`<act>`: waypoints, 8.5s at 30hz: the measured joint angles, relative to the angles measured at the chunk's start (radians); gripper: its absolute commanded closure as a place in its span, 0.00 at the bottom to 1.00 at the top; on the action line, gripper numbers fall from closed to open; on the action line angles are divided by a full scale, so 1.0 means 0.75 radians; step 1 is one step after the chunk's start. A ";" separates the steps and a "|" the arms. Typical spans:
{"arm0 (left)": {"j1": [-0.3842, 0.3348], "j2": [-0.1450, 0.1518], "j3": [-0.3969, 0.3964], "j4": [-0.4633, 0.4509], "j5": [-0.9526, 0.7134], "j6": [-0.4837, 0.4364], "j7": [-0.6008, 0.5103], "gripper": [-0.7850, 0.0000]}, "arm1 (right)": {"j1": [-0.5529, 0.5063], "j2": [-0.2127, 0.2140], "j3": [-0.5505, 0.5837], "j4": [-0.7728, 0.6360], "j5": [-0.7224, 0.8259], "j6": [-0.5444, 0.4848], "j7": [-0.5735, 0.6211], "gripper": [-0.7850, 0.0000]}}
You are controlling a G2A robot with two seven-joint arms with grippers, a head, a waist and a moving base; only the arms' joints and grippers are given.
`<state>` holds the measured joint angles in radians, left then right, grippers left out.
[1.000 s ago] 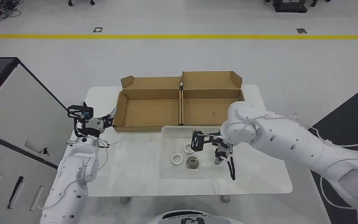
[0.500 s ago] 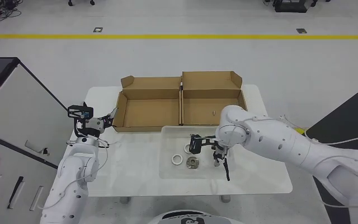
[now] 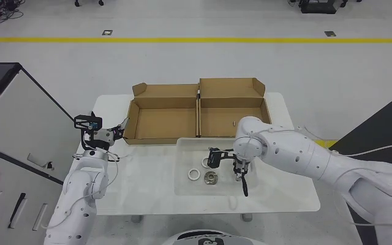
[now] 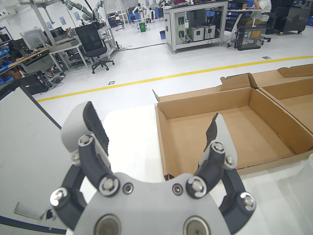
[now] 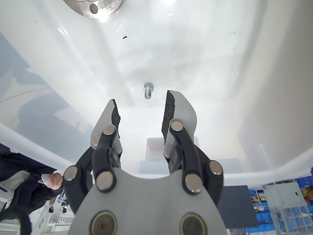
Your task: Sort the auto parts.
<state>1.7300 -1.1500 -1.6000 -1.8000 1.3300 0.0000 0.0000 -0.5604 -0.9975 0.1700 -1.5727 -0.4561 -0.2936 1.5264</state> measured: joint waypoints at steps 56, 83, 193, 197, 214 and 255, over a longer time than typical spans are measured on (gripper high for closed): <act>0.000 0.000 0.000 0.000 0.000 0.000 0.000 0.00 | 0.142 0.145 0.297 -0.356 0.329 0.103 0.013 1.00; 0.000 0.000 0.000 0.000 0.000 0.000 0.000 0.00 | 0.144 0.322 0.578 -0.509 0.666 0.078 -0.106 1.00; 0.000 0.000 0.000 0.000 0.000 0.000 0.000 0.00 | -0.366 -0.234 1.124 -0.246 2.590 -0.106 -0.342 1.00; 0.000 0.000 0.000 0.000 0.000 0.000 0.000 0.00 | -0.371 -0.254 1.131 -0.236 2.668 -0.113 -0.314 1.00; 0.000 0.000 0.000 0.000 0.000 0.000 0.000 0.00 | -0.366 -0.256 1.226 -0.229 2.168 0.030 -0.402 1.00; 0.000 0.000 0.000 0.000 0.000 0.000 0.000 0.00 | -0.431 -0.303 1.240 -0.263 2.494 0.009 -0.340 1.00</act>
<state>1.7300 -1.1500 -1.6000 -1.8000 1.3300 0.0000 0.0000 -0.8840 -1.2244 1.0998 -1.7696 1.4141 -0.2869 1.2712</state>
